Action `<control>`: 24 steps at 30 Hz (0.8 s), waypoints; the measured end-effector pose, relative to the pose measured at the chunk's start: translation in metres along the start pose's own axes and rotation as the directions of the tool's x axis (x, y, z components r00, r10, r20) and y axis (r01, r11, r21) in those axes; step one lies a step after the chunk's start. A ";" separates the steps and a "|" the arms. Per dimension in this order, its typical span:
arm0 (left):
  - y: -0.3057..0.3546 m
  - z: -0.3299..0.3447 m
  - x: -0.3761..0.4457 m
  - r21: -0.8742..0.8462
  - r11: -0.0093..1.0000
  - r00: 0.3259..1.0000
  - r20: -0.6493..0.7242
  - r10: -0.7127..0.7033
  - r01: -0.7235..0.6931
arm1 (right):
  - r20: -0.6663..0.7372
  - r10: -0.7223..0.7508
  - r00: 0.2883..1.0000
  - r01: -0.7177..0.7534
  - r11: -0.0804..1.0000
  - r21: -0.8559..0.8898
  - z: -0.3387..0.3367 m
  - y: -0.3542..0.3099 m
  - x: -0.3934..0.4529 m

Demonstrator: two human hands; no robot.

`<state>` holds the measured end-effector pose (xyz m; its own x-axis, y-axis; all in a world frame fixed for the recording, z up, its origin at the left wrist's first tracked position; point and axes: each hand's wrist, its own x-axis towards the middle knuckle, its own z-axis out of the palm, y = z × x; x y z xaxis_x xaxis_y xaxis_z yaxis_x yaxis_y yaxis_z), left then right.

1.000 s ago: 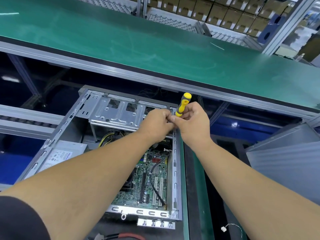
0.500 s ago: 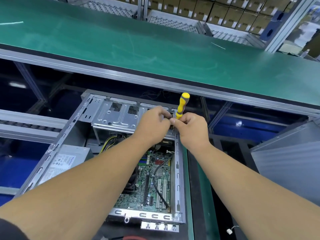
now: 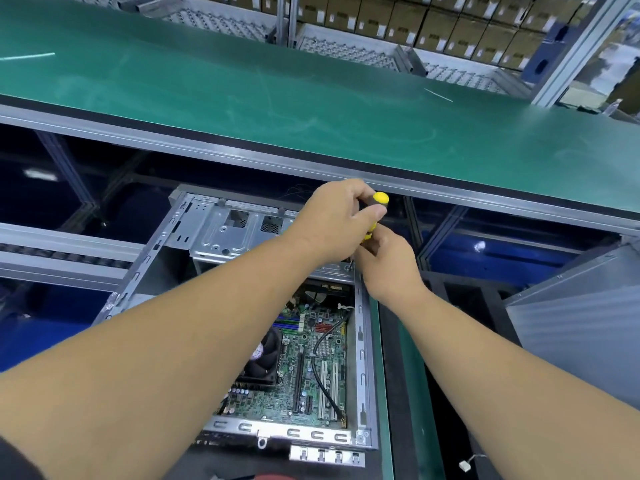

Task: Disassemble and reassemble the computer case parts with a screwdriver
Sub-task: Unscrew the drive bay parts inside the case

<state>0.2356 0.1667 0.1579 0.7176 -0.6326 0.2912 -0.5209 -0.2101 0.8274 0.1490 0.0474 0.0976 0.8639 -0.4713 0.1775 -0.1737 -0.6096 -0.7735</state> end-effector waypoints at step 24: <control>0.021 -0.010 0.000 -0.245 0.958 0.983 -0.072 -0.171 0.149 | -0.087 0.095 0.992 -0.096 0.995 -0.008 0.005 0.004 -0.001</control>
<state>0.2291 0.1698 0.1796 0.8276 -0.5320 0.1791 -0.2790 -0.1128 0.9537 0.1504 0.0489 0.0915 0.7993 -0.5806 0.1553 -0.2595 -0.5664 -0.7822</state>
